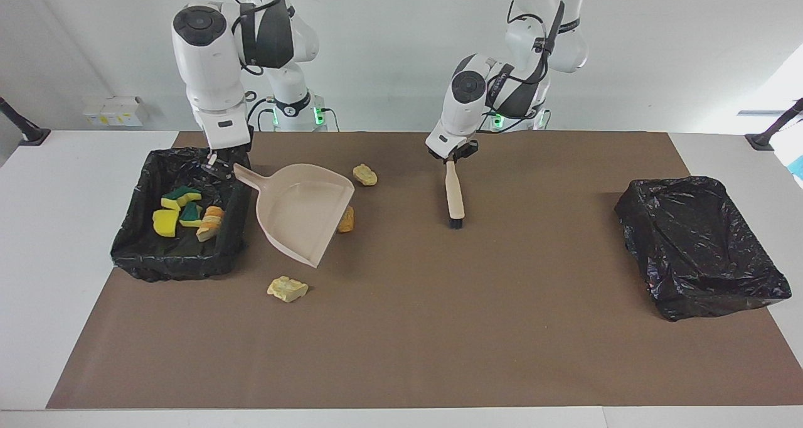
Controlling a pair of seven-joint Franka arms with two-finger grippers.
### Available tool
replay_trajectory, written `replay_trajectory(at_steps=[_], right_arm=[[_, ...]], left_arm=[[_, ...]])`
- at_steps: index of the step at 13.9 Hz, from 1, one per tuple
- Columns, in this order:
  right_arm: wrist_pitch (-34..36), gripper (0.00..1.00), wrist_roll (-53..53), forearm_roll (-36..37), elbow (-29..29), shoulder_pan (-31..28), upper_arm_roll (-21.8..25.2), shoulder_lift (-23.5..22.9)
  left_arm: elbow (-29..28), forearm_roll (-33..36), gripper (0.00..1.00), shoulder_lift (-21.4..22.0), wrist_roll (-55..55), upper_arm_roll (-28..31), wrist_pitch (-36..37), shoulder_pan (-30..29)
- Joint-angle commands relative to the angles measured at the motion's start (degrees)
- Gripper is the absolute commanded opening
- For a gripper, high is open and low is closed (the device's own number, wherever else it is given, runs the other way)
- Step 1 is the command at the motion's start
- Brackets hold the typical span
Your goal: Sweep and dump trash in bin
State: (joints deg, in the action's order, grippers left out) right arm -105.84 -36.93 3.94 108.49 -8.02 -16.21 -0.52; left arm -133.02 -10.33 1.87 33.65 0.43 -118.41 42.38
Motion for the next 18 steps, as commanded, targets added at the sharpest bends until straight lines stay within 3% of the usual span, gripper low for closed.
replay_trajectory(at_steps=[1,7,10,14,18], right_arm=[[-4.5,0.00,11.7,-1.5,-0.4,2.7,0.0,-3.1],[-15.8,0.00,39.6,-1.0,-2.2,12.6,0.1,-11.5],[-20.1,0.00,48.8,-0.3,-4.0,16.3,0.1,-15.0],[-20.5,0.00,67.0,1.0,-9.2,24.8,0.6,-21.2],[-19.7,0.00,81.8,6.3,-20.0,31.7,0.7,-29.8]], left_arm=[[0.7,-0.7,1.00,1.6,-0.2,0.6,1.6,-1.8],[7.3,4.6,1.00,4.5,-1.6,0.8,4.1,-14.6],[9.0,5.1,1.00,5.4,-8.7,0.8,5.0,-21.7],[9.0,7.3,1.00,5.4,-22.6,0.8,5.1,-31.5],[10.8,7.4,1.00,5.5,-35.3,0.8,6.3,-39.4]])
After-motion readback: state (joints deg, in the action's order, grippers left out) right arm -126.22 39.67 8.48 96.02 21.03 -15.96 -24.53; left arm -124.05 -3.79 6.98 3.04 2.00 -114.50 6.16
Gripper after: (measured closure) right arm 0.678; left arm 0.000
